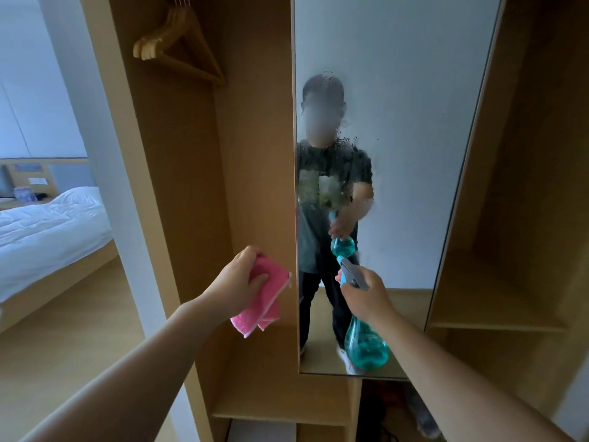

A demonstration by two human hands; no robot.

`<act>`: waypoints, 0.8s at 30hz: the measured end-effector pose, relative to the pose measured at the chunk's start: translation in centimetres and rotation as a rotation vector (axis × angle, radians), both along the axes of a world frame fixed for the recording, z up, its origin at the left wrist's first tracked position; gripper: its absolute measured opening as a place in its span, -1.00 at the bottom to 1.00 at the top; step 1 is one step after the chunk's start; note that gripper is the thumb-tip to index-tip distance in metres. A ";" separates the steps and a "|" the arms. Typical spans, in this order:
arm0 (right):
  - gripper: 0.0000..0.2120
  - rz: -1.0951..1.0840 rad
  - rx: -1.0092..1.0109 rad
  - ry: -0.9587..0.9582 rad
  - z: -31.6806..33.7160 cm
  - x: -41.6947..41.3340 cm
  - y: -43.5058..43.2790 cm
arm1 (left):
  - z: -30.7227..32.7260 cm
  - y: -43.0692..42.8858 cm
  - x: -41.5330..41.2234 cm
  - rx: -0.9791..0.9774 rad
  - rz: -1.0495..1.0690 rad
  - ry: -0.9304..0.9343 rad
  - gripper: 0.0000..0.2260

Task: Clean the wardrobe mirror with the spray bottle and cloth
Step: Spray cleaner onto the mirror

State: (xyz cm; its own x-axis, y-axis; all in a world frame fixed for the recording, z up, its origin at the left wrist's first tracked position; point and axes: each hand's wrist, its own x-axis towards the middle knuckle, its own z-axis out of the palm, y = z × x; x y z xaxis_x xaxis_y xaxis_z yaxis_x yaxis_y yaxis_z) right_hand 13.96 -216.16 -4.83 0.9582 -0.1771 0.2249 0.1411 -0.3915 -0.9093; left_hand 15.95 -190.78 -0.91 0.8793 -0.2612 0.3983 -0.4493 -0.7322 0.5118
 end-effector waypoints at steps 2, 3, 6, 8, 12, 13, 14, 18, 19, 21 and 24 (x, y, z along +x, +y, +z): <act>-0.80 0.001 0.018 0.016 -1.1 -0.2 0.3 | -0.8 -0.2 0.0 -0.003 -0.007 0.008 -0.80; -0.81 -0.001 0.017 0.024 -1.6 -0.3 0.3 | -1.2 -0.3 0.0 -0.005 -0.010 0.012 -0.81; -0.87 -0.008 0.023 0.046 -2.7 -0.5 0.2 | -2.3 -0.6 0.1 -0.006 -0.011 0.038 -0.81; -0.89 -0.014 0.026 0.048 -3.1 -0.6 0.1 | -2.9 -0.7 0.2 0.000 -0.010 0.058 -0.81; -0.85 -0.027 0.017 0.049 -3.6 -0.5 -0.3 | -3.8 -0.8 0.3 0.012 -0.012 0.066 -0.82; -0.85 -0.032 0.015 0.053 -3.6 -0.5 -0.4 | -3.9 -0.9 0.3 0.010 -0.013 0.070 -0.81; -0.84 -0.037 0.015 0.058 -3.7 -0.6 -0.5 | -4.0 -0.9 0.3 0.009 -0.014 0.073 -0.81; -0.87 -0.046 0.023 0.075 -4.0 -0.6 -0.7 | -4.2 -1.1 0.3 0.007 -0.020 0.075 -0.81; -0.93 -0.050 0.022 0.082 -4.1 -0.6 -0.8 | -4.2 -1.1 0.3 0.007 -0.019 0.074 -0.81; -0.88 -0.068 0.013 0.081 -4.4 -0.5 -1.0 | -4.3 -1.2 0.3 0.008 -0.019 0.070 -0.81; -0.89 -0.088 0.006 0.080 -4.7 -0.5 -1.5 | -4.3 -1.3 0.3 0.015 -0.025 0.062 -0.82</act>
